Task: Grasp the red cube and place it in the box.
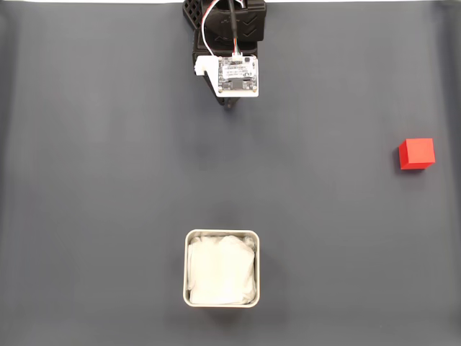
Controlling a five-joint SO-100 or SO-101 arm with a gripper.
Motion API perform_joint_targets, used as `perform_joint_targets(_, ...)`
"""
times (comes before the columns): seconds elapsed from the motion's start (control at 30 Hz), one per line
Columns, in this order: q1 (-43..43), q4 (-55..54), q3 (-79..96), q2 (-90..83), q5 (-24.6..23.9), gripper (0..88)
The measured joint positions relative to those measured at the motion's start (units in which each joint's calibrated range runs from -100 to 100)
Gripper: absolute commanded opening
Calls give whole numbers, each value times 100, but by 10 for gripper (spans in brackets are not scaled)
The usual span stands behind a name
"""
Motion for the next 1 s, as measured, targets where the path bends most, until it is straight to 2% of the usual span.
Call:
perform_joint_targets(0.5, 0, 0, 0, 0, 29, 0)
perform_joint_targets(0.63, 0, -628, -36, 35, 10, 0)
perform_joint_targets(0.83, 45, -1877, -1257, 599, 44, 0)
perform_joint_targets(1.0, 74, -1965, -3255, 1711, 137, 0)
